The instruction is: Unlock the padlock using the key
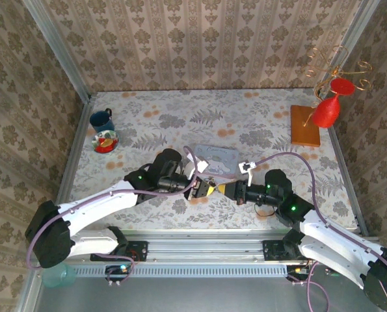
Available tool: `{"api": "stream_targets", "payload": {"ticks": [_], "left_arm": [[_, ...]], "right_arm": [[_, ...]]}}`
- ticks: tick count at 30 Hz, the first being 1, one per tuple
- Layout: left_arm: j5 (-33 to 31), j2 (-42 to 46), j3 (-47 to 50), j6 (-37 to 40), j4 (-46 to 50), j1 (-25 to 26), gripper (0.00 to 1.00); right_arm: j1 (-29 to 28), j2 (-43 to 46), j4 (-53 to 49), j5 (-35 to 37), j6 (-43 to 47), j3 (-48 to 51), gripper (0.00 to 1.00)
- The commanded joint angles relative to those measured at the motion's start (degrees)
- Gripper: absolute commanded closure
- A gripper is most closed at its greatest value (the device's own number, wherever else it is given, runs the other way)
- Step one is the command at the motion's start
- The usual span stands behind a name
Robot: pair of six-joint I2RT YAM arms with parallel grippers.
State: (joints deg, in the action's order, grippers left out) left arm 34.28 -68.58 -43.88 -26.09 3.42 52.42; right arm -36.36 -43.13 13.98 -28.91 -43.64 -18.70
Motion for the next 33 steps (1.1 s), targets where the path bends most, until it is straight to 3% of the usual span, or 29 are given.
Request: {"api": "stream_targets", "payload": {"ticks": [1, 7, 12, 15, 18, 23, 28, 33], "left_arm": [[-1.49, 2.04, 0.43, -1.24, -3.92, -1.15, 0.87], [-4.36, 4.07, 2.48, -2.88, -6.33, -1.87, 0.58], [-12.46, 6.13, 5.14, -6.23, -6.73, -2.65, 0.45], [-19.56, 5.46, 6.97, -10.13, -5.4, -2.64, 0.42], [-23.58, 4.56, 11.23, -14.82, -10.59, -1.58, 0.42], [-34.64, 0.86, 15.55, -19.41, -18.7, 5.24, 0.37], [-41.36, -7.49, 15.18, -21.71, -25.34, 10.59, 0.34], [-44.72, -14.15, 13.11, -22.8, -27.43, 11.42, 0.34]], "right_arm": [[-0.19, 0.1, -1.5, 0.96, -1.0, -0.16, 1.0], [-0.29, 2.41, 1.9, 7.98, -7.29, 2.42, 1.0], [-0.38, 5.68, 2.5, 15.25, -11.92, 5.47, 1.0], [-0.68, 8.57, 3.87, 20.21, -16.21, 8.54, 1.0], [-1.62, 11.76, 3.18, 24.34, -18.95, 10.58, 1.0], [-3.21, 17.52, 1.65, 30.21, -22.7, 13.63, 1.0], [-3.37, 20.81, 0.46, 32.48, -24.56, 15.61, 1.0], [-3.5, 22.13, -0.27, 32.0, -24.61, 15.88, 1.0]]}}
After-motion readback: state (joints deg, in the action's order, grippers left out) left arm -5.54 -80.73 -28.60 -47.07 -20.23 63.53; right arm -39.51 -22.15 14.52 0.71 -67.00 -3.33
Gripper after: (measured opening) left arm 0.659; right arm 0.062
